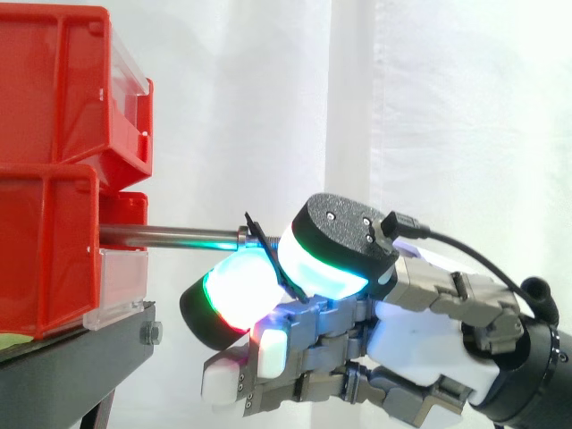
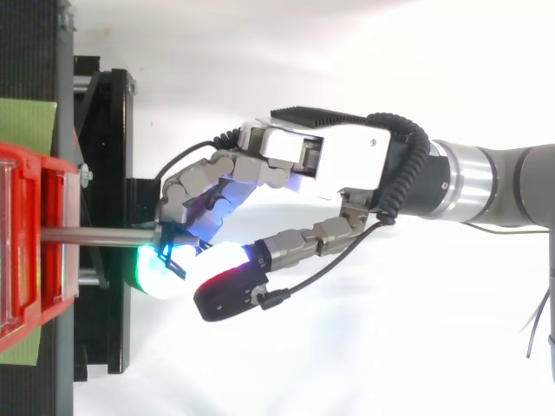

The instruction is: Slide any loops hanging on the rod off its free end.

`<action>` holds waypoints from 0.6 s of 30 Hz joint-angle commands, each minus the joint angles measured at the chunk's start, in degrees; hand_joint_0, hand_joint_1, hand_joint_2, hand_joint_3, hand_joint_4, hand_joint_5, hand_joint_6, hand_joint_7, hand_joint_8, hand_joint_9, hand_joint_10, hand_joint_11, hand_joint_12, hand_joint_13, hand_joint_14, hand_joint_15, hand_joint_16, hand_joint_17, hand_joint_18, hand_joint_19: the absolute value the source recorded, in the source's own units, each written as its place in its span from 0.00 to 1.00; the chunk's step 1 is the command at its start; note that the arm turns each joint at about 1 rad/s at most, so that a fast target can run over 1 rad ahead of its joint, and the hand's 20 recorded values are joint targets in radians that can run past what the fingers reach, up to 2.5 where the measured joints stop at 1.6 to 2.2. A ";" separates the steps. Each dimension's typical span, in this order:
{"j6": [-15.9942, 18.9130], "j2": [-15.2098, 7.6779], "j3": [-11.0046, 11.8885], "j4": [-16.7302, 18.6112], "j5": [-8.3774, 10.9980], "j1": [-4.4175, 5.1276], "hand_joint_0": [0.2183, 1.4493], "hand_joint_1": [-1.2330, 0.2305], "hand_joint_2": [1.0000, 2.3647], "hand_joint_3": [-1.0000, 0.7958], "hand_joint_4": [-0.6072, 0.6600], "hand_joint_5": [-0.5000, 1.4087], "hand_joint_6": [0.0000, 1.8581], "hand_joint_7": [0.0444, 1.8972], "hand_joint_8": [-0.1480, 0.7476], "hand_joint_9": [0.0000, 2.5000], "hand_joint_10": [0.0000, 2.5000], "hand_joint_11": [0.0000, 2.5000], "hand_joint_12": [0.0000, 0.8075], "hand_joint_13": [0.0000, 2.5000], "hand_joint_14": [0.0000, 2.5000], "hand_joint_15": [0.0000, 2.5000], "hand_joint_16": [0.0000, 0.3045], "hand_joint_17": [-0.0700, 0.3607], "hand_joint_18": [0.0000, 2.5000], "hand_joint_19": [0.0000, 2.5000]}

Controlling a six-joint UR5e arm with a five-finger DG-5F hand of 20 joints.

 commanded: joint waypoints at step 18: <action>-0.70 12.08 -14.69 -11.27 2.77 -0.25 0.34 0.38 0.01 0.51 0.71 0.16 0.47 0.49 0.58 0.38 0.00 0.22 0.45 0.32 0.00 0.11 0.16 0.42 0.28 0.15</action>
